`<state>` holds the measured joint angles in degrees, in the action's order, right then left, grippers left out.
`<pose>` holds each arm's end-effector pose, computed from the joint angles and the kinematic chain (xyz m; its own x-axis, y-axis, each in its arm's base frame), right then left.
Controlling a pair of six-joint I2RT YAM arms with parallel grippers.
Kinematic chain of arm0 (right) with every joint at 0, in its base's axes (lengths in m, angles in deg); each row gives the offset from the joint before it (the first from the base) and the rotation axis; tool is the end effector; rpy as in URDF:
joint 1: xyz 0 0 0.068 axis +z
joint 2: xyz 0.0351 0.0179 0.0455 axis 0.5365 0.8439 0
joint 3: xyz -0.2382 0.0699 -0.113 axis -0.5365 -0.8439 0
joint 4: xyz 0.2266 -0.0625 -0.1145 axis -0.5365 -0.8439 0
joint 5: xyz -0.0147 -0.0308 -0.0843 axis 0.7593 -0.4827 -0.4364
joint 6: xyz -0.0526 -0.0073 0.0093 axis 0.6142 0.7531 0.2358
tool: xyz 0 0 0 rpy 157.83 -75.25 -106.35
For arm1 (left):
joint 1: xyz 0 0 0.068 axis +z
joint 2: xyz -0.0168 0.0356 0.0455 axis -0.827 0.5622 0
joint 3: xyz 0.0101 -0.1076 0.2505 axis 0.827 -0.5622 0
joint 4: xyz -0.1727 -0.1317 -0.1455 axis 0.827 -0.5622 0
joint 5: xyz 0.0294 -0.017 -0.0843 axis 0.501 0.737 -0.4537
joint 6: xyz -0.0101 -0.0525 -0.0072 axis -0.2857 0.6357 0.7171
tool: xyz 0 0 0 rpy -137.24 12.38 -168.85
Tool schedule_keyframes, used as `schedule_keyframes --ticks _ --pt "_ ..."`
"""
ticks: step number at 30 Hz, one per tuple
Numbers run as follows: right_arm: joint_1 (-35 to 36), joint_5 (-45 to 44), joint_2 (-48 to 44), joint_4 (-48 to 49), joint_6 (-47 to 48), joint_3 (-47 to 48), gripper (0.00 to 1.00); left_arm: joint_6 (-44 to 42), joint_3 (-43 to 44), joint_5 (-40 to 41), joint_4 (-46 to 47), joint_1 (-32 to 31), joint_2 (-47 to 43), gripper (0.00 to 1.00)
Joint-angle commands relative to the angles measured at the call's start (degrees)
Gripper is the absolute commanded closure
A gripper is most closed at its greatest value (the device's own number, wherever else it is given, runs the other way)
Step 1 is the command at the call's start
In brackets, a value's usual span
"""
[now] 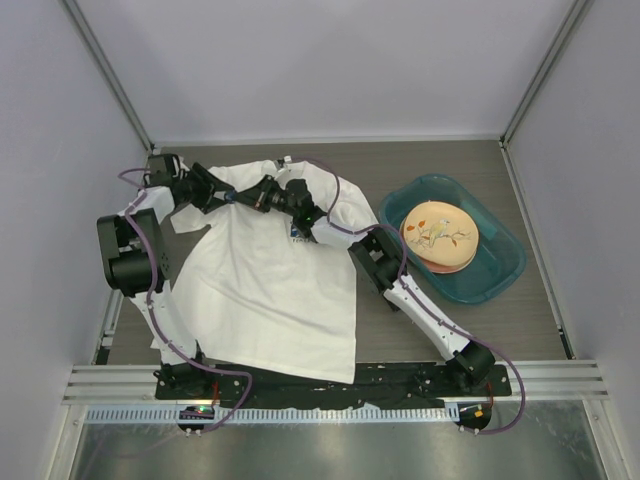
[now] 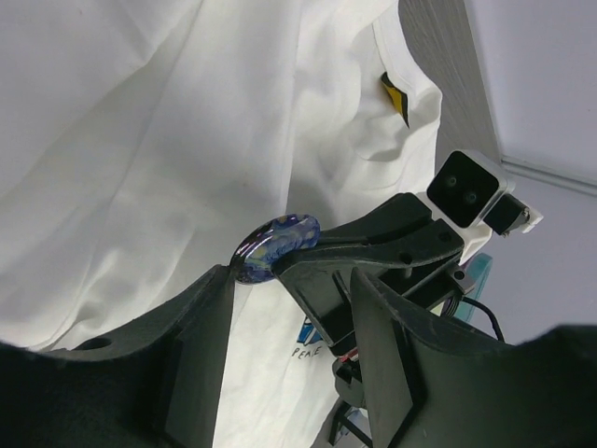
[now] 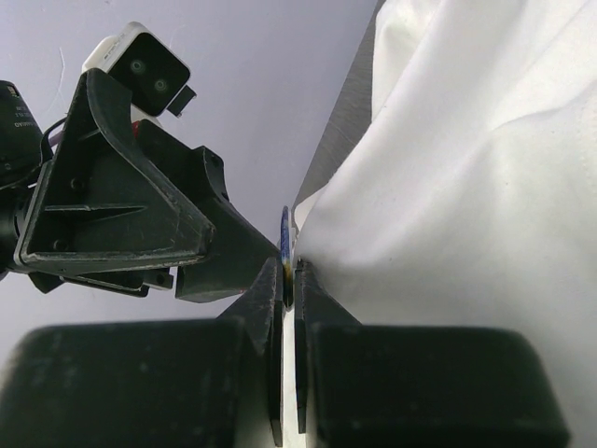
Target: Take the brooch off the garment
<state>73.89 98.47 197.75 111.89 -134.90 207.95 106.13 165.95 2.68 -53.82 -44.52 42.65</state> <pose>0.4621 0.4272 0.0871 -0.7933 0.4150 -0.4455 -0.4437 0.1070 0.8898 0.4287 0.0652 0.1854 -0.6393 -0.7536 -0.1532 -0.3955 0.4930 -0.7750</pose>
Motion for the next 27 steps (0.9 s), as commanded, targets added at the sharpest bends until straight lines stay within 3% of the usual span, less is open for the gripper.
schedule_keyframes --ticks 1,10,11,14,27 --pt "0.0 1.3 -2.7 6.0 -2.3 0.6 0.99 -1.2 0.9 -1.0 2.5 0.2 0.4 0.42" --pt "0.7 1.7 -4.3 2.9 3.9 -0.6 0.99 -2.4 4.1 6.0 -7.1 0.2 0.6 0.38" --pt "1.0 1.6 -4.5 2.4 4.6 -0.6 0.99 -2.2 4.2 6.8 -8.2 0.1 0.4 0.26" --pt "1.4 1.5 -5.2 0.8 7.3 -0.9 0.99 -0.9 4.0 8.0 -8.3 -0.5 -0.2 0.24" --pt "2.2 0.7 -6.4 -1.9 12.2 -1.4 0.99 -1.9 8.3 13.2 -13.6 -2.5 2.4 0.30"
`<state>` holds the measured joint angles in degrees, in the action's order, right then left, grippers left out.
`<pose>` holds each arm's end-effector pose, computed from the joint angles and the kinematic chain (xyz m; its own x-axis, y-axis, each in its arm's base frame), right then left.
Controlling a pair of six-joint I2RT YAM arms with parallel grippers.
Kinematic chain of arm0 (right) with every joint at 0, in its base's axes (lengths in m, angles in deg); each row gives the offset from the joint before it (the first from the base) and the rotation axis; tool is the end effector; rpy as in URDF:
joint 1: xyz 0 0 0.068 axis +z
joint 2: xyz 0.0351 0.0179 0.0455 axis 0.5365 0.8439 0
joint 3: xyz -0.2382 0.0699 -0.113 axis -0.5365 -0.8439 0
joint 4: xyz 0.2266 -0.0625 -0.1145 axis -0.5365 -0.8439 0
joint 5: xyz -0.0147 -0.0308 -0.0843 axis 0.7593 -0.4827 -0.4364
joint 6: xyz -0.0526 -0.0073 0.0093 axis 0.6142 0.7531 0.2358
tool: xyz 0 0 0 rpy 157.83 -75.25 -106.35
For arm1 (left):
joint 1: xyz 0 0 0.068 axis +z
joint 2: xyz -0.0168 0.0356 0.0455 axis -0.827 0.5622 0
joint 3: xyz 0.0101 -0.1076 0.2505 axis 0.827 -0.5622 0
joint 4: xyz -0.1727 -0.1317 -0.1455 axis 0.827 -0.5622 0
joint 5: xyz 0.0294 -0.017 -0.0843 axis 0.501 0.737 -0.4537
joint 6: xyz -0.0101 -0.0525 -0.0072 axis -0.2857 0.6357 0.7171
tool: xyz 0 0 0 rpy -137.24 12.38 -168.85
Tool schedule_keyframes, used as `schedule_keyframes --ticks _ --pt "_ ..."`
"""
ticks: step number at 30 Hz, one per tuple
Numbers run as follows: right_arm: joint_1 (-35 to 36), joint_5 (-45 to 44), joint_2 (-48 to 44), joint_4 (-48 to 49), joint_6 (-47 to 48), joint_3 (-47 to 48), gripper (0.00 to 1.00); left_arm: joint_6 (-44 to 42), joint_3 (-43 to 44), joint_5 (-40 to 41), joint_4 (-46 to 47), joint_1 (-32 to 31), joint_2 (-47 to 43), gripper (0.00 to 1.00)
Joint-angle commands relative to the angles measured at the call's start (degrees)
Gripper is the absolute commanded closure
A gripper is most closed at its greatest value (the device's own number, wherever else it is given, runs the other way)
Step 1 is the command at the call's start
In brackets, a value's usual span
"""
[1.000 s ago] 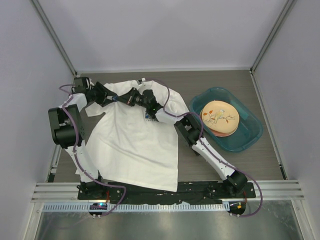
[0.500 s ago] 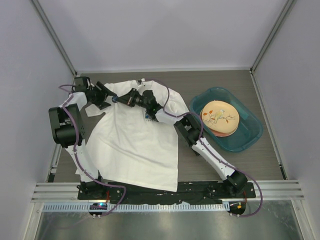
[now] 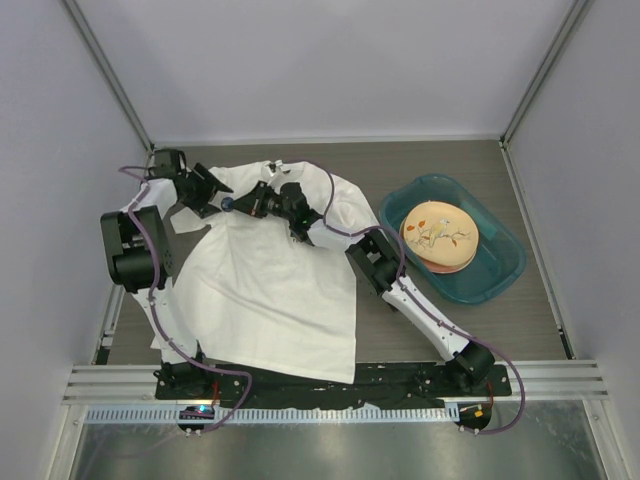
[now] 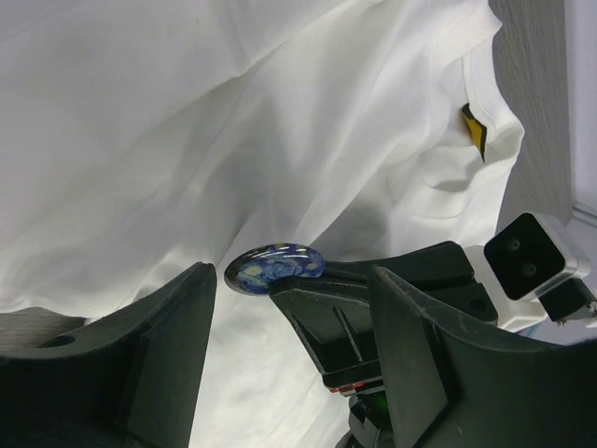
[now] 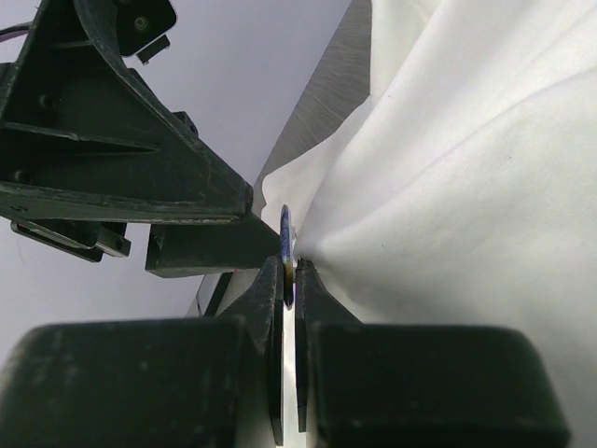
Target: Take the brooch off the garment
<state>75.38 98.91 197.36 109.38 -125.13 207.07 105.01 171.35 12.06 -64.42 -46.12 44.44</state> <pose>0.4503 0.4389 0.0812 -0.7413 0.3456 -0.5753 -0.5469 0.1859 0.8163 0.4340 0.0590 0.1866 -0.6128 -0.7746 -0.1565 -0.5247 0.5470 -0.6523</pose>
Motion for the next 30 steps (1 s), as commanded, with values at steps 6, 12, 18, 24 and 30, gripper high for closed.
schedule_keyframes --ticks 6,12,18,24,30 --pt "0.7 0.2 -6.5 1.3 2.4 -1.4 0.99 -2.4 5.0 6.9 -6.6 -2.6 1.9 0.26" --pt "0.7 1.1 -7.1 2.9 2.0 -2.4 0.99 -3.3 6.6 8.7 -7.4 -3.4 2.8 0.36" --pt "0.7 1.2 -7.2 3.0 1.8 -2.7 0.99 -3.6 6.9 8.2 -7.4 -3.4 3.5 0.52" --pt "0.5 1.3 -8.1 3.0 2.3 -4.5 0.83 -4.8 7.0 9.2 -7.9 -3.4 3.2 0.73" --pt "-0.1 1.2 -14.6 2.0 6.7 -14.9 0.52 -9.5 11.5 12.7 -13.1 -3.4 4.7 0.88"
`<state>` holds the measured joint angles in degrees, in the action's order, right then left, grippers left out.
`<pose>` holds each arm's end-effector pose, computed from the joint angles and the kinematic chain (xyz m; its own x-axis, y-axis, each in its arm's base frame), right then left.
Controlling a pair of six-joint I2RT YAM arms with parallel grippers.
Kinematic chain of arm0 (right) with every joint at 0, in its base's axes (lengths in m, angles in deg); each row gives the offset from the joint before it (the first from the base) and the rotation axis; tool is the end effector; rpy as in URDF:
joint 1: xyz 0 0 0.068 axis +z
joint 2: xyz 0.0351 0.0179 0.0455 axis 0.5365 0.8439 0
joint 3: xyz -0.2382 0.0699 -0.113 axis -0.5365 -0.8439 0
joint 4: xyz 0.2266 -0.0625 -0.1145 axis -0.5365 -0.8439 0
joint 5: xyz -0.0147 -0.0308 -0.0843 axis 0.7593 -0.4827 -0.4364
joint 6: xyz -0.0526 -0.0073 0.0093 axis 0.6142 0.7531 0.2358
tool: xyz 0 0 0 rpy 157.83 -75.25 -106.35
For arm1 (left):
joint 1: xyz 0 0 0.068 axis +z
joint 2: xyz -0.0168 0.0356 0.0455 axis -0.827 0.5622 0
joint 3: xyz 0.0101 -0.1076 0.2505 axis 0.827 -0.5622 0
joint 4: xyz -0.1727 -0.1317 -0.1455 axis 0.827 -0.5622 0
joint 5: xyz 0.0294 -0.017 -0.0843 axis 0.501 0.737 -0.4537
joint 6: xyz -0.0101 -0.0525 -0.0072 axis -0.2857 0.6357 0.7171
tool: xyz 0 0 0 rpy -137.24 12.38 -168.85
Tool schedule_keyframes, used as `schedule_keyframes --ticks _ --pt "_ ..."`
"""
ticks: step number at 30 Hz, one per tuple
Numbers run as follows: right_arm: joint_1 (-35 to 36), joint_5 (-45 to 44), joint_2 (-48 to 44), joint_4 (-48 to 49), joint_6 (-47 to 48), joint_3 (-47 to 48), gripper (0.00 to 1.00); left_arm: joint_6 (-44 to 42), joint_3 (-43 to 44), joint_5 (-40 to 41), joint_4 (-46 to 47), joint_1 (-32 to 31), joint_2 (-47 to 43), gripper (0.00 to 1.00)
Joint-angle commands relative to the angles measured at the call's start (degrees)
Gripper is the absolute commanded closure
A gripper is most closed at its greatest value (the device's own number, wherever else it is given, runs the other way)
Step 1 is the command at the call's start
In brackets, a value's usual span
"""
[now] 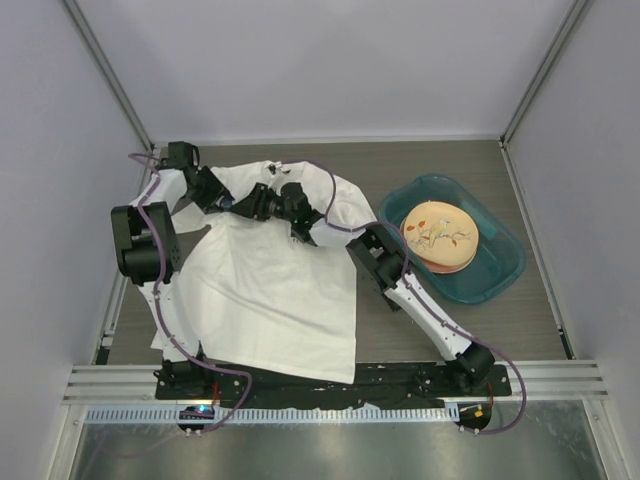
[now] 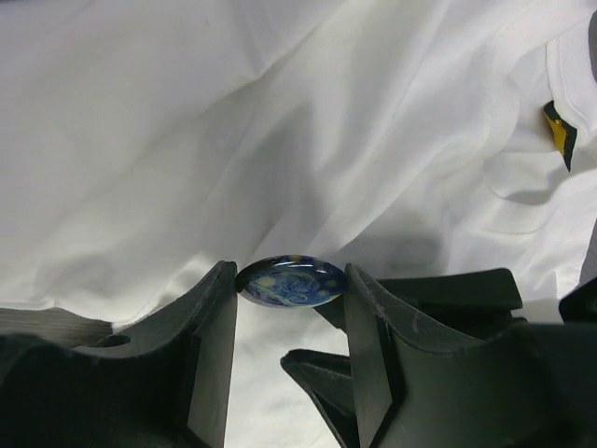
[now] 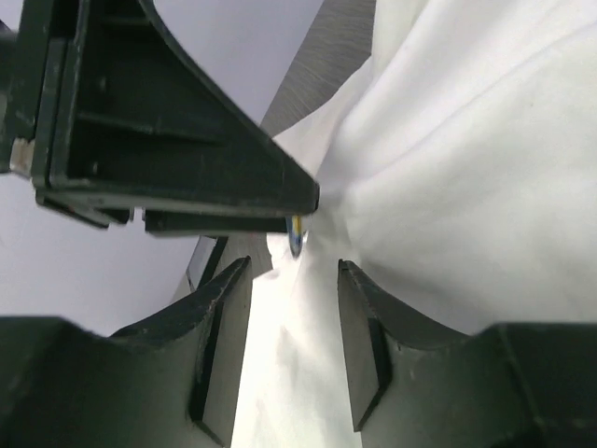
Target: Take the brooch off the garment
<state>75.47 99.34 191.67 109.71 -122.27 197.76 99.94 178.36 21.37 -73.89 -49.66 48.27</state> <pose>0.4421 0.4329 0.0858 -0.7414 0.3055 -0.5975 -0.5519 0.2290 0.8019 0.4468 0.0387 0.1839 -0.6659 -0.7140 -0.2162 -0.5569 0.6686 -0.4928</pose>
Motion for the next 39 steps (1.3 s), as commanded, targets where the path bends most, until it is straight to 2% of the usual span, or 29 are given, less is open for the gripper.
schedule_keyframes --ticks 1,3,8,15,24,27,29,34,35,37,38,39 --pt "-0.5 0.7 -9.9 1.5 5.0 -7.2 0.50 -4.8 5.1 4.2 -4.1 0.1 1.0 0.89" --pt "-0.7 0.3 -12.3 1.6 5.9 -11.6 0.47 -5.5 5.9 4.3 -4.7 0.1 1.7 0.90" --pt "-1.9 -2.4 -15.2 -2.7 7.5 -16.3 0.49 -5.2 5.9 3.4 -4.2 0.1 2.2 0.92" --pt "-3.6 -14.7 -18.0 -19.3 11.5 -18.4 0.50 -6.1 6.4 5.2 -4.8 0.0 1.2 0.95" --pt "-5.8 -20.1 -20.2 -22.2 9.3 -22.2 0.50 -7.0 7.3 6.1 -4.9 0.8 -1.6 0.96" --pt "-5.9 -22.9 -20.7 -24.4 9.3 -22.7 0.50 -5.2 6.7 2.5 -3.4 2.1 -2.4 0.96" --pt "-6.2 -23.4 -20.9 -24.7 9.4 -22.9 0.50 -2.9 5.9 -3.2 -1.8 2.8 -3.0 0.99" --pt "-6.3 -18.3 -21.8 -23.4 13.8 -21.3 0.49 0.9 1.2 -14.5 3.5 3.1 -7.1 1.00" --pt "-6.5 -17.0 -22.1 -23.3 15.1 -20.6 0.49 2.3 -0.4 -19.4 8.6 3.0 -7.6 1.00" --pt "-6.9 -13.6 -24.4 -22.1 16.0 -21.4 0.48 7.3 -4.3 -23.8 16.0 2.7 -8.0 1.00" --pt "-7.3 -12.9 -25.7 -19.9 16.5 -24.0 0.48 9.5 -5.6 -30.3 20.2 2.5 -7.9 1.00" --pt "-7.6 -12.1 -27.0 -18.5 16.6 -25.6 0.47 15.3 -8.2 -32.7 24.2 2.0 -7.6 1.00"
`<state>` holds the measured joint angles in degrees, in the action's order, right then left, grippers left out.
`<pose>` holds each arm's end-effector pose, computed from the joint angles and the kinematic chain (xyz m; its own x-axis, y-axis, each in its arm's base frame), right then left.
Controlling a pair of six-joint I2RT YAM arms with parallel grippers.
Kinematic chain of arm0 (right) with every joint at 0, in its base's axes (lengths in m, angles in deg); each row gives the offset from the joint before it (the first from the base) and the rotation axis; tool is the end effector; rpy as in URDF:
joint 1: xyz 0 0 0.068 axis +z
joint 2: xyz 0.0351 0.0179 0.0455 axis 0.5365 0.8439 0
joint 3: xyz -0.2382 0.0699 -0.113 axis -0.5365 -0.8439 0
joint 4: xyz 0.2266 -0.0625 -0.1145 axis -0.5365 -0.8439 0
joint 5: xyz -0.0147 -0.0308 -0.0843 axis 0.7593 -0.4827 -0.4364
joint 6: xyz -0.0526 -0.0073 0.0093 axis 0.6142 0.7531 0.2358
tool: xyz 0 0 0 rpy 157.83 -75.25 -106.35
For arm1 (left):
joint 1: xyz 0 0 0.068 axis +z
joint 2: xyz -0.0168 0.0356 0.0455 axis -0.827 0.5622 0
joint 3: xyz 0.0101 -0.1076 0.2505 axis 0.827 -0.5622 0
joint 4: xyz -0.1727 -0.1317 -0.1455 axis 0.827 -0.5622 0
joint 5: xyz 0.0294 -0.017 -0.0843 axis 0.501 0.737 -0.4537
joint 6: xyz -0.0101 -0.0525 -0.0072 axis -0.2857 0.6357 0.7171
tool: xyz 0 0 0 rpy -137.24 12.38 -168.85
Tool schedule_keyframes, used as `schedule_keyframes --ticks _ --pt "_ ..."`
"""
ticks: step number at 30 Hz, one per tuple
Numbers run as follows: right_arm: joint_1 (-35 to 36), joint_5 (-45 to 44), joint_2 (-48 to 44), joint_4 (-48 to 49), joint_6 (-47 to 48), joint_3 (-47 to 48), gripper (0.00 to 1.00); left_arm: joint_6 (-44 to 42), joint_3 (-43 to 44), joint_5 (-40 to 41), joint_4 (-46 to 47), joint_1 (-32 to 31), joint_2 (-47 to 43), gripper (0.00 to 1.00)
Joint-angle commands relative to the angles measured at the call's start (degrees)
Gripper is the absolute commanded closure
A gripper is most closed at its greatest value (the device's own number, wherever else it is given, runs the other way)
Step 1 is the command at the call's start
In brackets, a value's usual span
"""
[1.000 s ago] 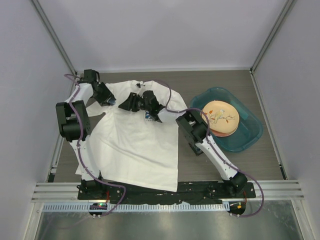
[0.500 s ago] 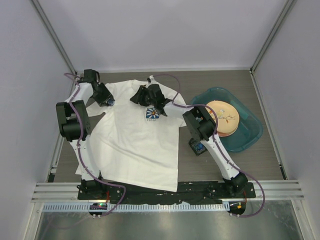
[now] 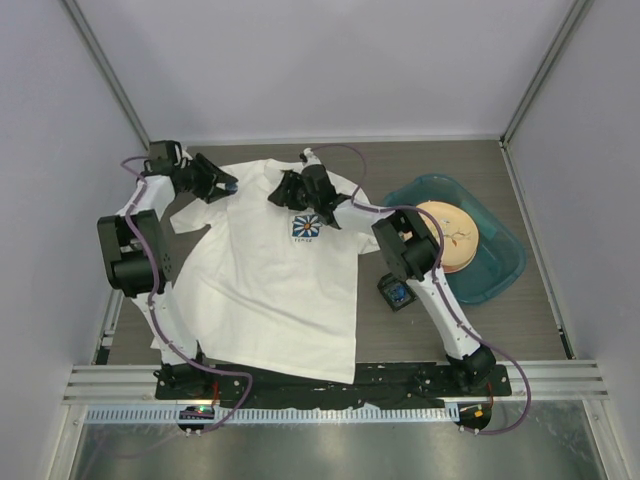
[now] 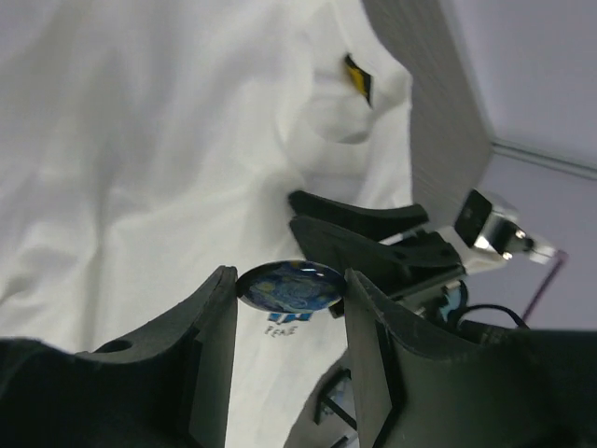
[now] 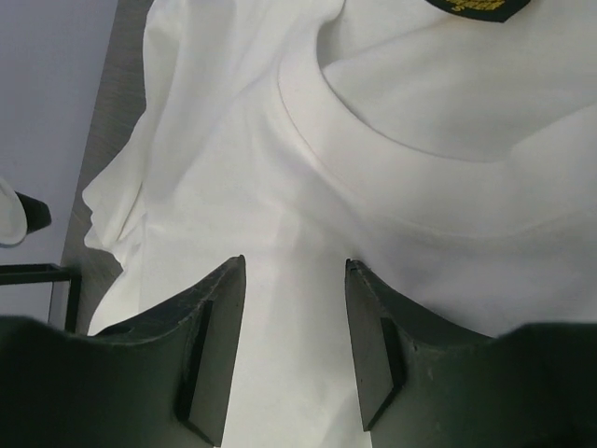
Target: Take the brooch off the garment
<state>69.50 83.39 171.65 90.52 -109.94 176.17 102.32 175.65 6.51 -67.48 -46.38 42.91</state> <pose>0.4555 0.3506 0.1247 -0.6778 0.3003 -0.6711 -0.3481 0.6730 0.6526 0.4381 0.0546 0.2188 -0.6718 -0.7194 -0.1763 -0.4183 0.5650 -0.7112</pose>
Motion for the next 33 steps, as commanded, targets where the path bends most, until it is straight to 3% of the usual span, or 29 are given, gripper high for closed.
schedule_keyframes --ticks 1,4,10,16,20,33 --pt "-2.0 5.6 -9.6 2.2 4.6 -5.5 0.46 15.9 -6.8 -19.6 25.5 -1.8 -2.1 1.00" --pt "-3.2 9.7 -14.5 8.0 6.7 -11.7 0.44 23.4 -11.9 -21.3 37.8 -3.9 -2.7 1.00" --pt "-3.1 13.0 -23.1 26.7 6.9 -28.1 0.41 15.5 -14.2 -8.3 26.1 -7.1 -7.5 1.00" --pt "-2.0 14.8 -21.8 29.1 6.1 -27.0 0.50 13.3 -14.6 -2.0 20.3 -10.8 -9.8 1.00" --pt "-0.9 15.0 -20.9 27.4 7.5 -25.3 0.51 13.7 -14.6 -2.3 19.8 -11.3 -9.3 1.00" --pt "0.3 13.5 -17.0 22.9 9.7 -19.3 0.72 13.4 -14.1 -2.2 18.8 -12.7 -8.8 1.00"
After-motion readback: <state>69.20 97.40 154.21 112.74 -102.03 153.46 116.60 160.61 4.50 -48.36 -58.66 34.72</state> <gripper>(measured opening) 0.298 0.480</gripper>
